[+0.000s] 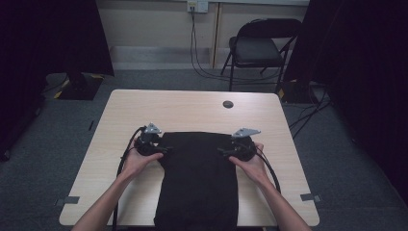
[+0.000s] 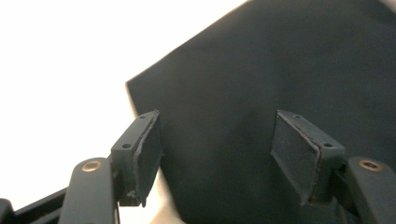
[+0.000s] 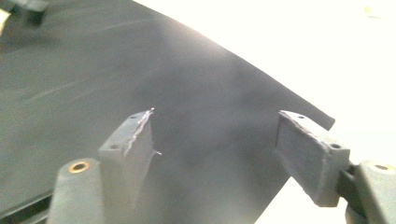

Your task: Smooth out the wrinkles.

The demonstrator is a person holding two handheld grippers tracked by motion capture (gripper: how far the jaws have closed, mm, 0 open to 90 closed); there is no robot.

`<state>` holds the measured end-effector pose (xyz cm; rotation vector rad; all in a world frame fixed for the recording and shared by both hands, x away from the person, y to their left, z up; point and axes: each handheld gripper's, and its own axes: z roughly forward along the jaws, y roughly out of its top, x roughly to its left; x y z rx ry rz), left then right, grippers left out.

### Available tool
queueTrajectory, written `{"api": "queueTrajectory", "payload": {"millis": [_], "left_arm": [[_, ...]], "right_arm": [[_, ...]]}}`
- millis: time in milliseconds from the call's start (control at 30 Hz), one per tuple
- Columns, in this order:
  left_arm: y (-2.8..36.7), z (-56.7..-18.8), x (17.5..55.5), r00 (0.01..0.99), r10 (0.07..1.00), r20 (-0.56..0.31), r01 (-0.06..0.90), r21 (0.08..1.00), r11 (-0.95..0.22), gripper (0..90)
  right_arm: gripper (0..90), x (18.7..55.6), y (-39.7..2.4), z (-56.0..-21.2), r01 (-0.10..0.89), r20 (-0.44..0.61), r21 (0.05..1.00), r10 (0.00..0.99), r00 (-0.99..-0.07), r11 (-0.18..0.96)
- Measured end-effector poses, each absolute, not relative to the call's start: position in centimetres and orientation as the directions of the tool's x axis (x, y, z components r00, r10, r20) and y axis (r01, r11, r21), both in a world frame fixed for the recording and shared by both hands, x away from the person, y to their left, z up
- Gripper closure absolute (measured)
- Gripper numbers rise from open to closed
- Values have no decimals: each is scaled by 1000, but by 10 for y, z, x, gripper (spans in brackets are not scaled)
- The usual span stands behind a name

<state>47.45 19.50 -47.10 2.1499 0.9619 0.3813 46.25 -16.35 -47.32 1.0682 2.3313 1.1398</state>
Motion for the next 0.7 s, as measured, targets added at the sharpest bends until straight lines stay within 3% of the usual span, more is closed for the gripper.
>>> {"api": "queueTrajectory", "payload": {"millis": [67,167,333,533,700], "left_arm": [[194,-468,487,656,751,-75,540,741,-398,309],[188,-474,500,675,738,-16,529,708,-468,292],[189,-488,512,657,749,-83,567,710,-419,272],[185,-495,512,656,755,-2,540,700,-467,238],[184,-497,510,653,757,-21,539,715,-445,217]], "right_arm": [[241,477,-159,-475,481,16,782,758,-652,396],[228,492,-154,-478,495,28,780,769,-639,382],[251,504,-154,-491,514,-1,757,787,-616,403],[221,512,-164,-502,540,7,749,810,-586,384],[219,509,-163,-503,527,-6,745,794,-608,409]]}}
